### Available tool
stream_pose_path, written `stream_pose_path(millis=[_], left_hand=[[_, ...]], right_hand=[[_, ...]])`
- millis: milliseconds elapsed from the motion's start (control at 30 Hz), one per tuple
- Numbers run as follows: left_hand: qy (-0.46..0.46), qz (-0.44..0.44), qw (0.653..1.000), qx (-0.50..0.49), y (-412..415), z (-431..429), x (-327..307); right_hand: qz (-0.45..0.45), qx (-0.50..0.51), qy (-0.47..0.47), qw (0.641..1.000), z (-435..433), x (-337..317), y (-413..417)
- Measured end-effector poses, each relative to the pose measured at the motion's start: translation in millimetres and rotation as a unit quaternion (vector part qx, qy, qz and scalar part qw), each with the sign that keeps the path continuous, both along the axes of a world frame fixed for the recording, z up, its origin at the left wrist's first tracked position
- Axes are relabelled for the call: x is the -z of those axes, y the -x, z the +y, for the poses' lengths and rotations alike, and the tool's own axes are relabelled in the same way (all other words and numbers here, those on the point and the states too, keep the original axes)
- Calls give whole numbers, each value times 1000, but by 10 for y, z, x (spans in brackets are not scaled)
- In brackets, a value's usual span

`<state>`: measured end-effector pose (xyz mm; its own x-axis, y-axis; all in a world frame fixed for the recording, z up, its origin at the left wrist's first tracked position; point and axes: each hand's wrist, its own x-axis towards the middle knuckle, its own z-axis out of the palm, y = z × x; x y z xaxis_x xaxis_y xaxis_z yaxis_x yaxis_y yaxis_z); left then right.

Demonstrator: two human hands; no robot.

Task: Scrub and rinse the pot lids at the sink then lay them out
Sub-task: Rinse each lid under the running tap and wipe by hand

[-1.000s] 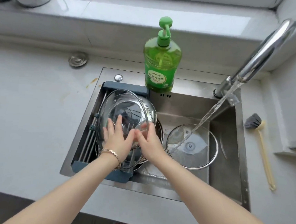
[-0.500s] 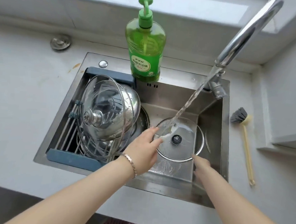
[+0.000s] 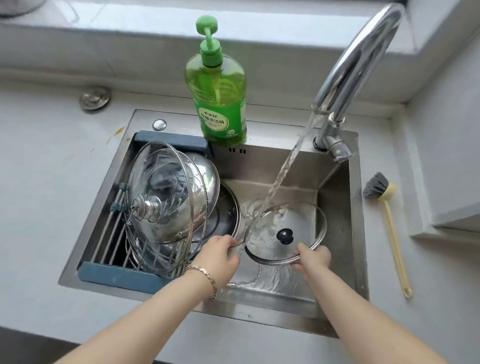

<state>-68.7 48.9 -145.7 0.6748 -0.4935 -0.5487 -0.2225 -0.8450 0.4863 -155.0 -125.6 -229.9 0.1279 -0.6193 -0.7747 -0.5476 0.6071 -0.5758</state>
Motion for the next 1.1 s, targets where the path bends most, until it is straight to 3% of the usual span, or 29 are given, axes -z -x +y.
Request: stream_pose_path(millis=[133,233,267,333,500,567,633,667,700,767,900,1033,1100], left_hand=[[2,73,996,-59,16,-12,-115],[16,145,976,-159,6,-63,-134],[51,202,951,-228,-3,-94,-172],[125,331,869,-346,-30,-183,-296],[306,501,717,-376,-115,-289,-576],[348,514,682,-386,-125,-289,-637],[369,503,676,-393,-114,-271,-667],[376,491,683,-389,-110,-255,-676],[379,476,695,-384,-104,-233,-690],[378,449,719,-373,-89,-213,-727],[381,432,744,-339,-60,-254,-815],[385,413,750,-345,-133,-246,-842],[377,407,761,-337,-151,-196,-842]], right_hand=[[-5,-22,32,999,-156,-456,162],[-69,-22,21,997,-245,-877,362],[-90,-24,18,995,-263,-1016,429],[-127,-43,9,991,-270,-1288,551],[-191,-79,-15,978,-199,-1700,711],[-184,-115,-3,976,-132,-1710,709],[-69,-218,120,966,-114,-1638,681],[22,-315,201,927,-117,-1582,655],[111,-414,274,861,-85,-1567,607],[179,-549,360,733,3,-1547,418],[87,-600,378,699,216,-1426,-91],[-69,-702,416,574,294,-1395,-165],[-91,-711,442,539,206,-1343,-44]])
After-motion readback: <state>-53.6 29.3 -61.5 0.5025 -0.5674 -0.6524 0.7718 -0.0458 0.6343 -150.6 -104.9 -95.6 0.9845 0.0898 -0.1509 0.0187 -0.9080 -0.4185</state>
